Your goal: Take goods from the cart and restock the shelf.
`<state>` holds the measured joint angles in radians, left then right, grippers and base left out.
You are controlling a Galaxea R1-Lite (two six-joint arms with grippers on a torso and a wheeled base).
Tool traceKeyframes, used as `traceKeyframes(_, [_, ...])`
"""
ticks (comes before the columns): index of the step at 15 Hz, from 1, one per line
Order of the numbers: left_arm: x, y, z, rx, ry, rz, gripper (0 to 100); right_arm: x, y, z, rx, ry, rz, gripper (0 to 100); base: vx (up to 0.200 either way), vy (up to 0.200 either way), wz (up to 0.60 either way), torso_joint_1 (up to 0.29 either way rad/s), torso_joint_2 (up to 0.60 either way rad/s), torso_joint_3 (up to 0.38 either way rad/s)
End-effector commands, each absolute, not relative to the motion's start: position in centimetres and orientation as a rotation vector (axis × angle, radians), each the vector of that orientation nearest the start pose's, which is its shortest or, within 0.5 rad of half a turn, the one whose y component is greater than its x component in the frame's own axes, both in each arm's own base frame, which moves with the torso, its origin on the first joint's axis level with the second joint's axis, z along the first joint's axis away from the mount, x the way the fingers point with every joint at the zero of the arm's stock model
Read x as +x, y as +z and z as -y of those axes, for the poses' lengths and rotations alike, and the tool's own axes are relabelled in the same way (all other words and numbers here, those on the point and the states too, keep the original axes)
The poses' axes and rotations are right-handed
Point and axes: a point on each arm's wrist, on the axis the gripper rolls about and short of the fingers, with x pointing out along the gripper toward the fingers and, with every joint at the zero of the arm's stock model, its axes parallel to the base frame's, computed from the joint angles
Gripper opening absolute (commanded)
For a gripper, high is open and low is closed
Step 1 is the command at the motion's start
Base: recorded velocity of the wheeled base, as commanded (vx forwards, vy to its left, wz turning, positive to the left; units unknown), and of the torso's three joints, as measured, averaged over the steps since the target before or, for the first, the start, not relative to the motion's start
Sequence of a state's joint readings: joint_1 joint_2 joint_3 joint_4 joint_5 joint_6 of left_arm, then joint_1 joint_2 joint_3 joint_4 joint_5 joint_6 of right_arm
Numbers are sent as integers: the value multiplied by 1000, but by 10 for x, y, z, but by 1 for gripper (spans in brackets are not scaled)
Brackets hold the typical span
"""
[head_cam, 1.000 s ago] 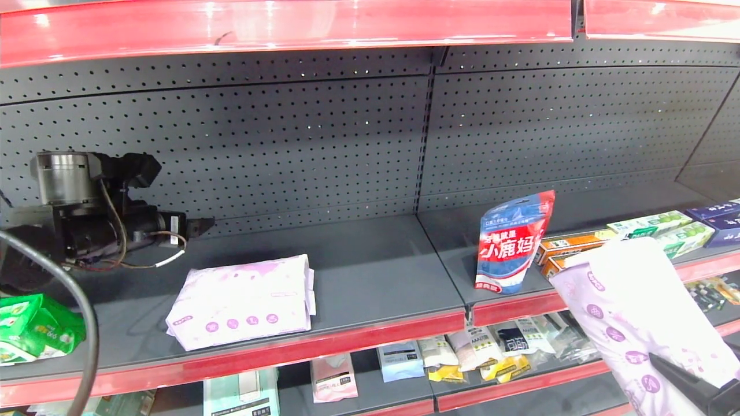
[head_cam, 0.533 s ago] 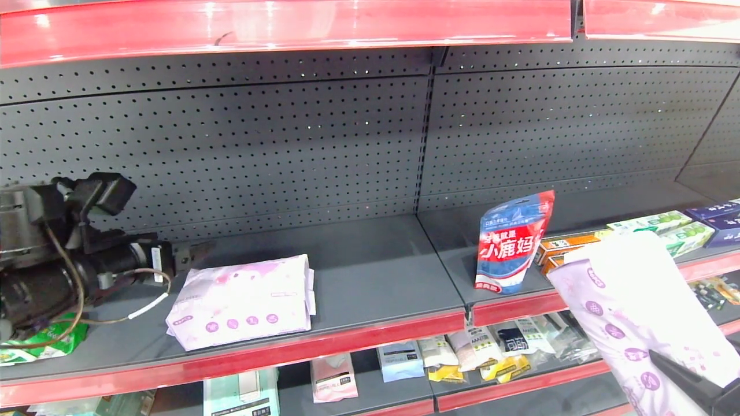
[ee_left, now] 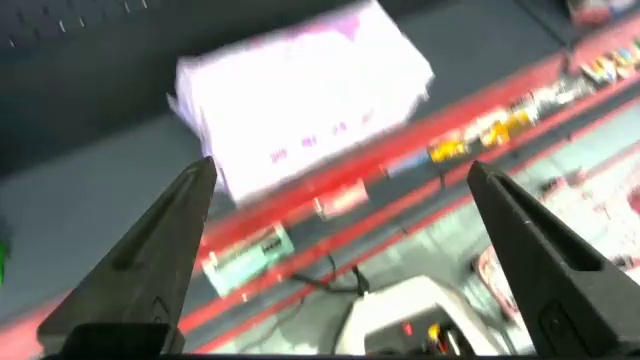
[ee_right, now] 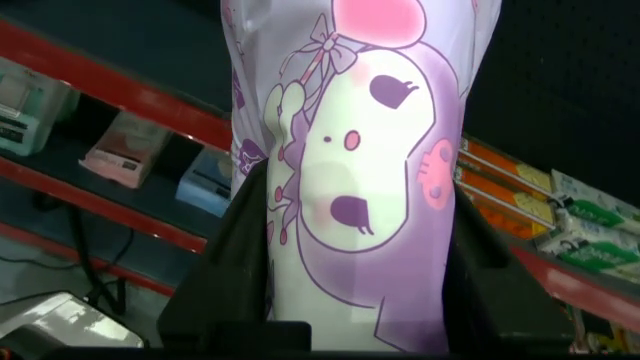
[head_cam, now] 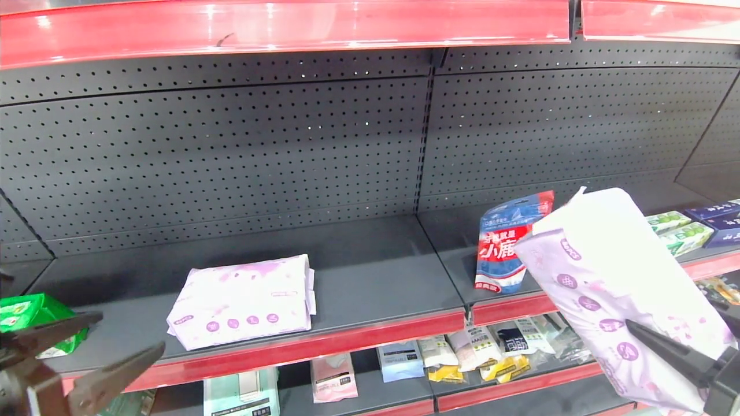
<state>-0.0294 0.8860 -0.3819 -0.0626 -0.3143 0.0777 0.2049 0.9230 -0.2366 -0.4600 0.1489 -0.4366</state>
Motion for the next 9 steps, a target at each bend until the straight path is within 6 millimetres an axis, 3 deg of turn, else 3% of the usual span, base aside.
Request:
traceKeyframes(1, [45,170,8,39,-359,-333,100,116,175,-37,-450,456,-147,0,0,0,0,0,0,0])
traceKeyframes(5, [27,158,7,77,-322,-341,100,133,180,-46,-453,487,-162,0,0,0,0,0,0,0])
traceKeyframes(9, [18,144,7,109,-324,-332,100,137,181,-55,-450,536,-163,0,0,0,600,-1,1,4])
